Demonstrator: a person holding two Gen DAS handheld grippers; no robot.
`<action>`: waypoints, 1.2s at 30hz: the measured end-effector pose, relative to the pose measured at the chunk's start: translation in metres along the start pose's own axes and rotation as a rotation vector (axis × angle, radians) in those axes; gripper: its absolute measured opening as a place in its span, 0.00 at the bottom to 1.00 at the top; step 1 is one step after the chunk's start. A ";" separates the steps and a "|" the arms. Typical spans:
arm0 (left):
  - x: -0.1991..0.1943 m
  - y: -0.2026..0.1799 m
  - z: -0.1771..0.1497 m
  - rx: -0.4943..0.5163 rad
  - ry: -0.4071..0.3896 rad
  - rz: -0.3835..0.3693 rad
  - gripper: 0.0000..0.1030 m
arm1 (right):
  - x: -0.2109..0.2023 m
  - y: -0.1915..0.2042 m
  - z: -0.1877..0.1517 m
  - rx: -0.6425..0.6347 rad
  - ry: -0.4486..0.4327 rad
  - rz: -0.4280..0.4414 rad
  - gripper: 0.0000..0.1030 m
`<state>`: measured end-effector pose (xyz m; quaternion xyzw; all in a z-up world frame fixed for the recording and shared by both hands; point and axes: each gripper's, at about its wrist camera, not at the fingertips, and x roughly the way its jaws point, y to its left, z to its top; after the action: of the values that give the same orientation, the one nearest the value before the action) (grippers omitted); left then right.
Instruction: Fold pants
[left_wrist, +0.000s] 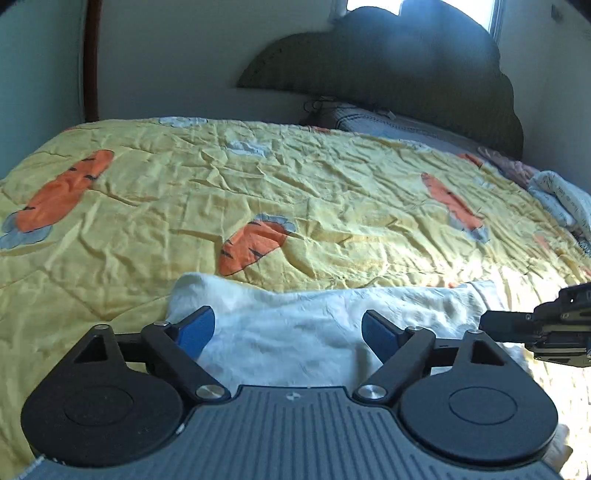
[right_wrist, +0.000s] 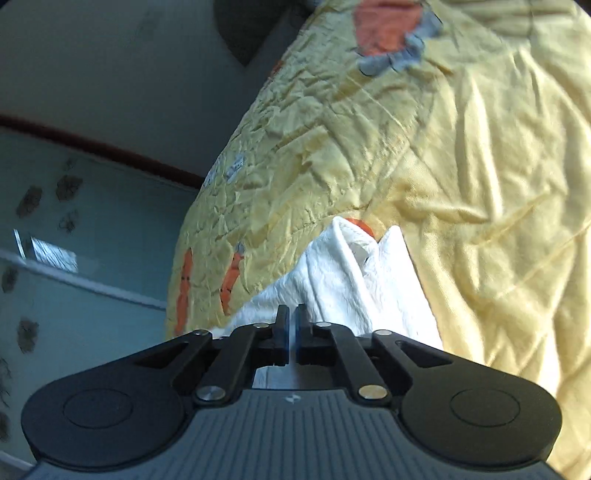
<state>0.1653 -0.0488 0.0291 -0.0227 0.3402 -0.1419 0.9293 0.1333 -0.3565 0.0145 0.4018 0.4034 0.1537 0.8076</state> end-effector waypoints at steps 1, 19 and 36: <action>-0.018 0.000 -0.005 -0.005 -0.022 -0.030 0.88 | -0.014 0.011 -0.010 -0.078 0.007 0.013 0.04; -0.079 -0.002 -0.087 0.018 0.035 0.042 0.97 | -0.061 -0.005 -0.044 -0.250 -0.049 -0.106 0.37; -0.021 0.082 -0.044 -0.580 0.187 -0.261 0.53 | -0.003 -0.062 0.003 0.020 0.149 0.074 0.37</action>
<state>0.1424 0.0380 -0.0025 -0.3166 0.4446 -0.1586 0.8228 0.1293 -0.3991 -0.0308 0.4118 0.4490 0.2087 0.7650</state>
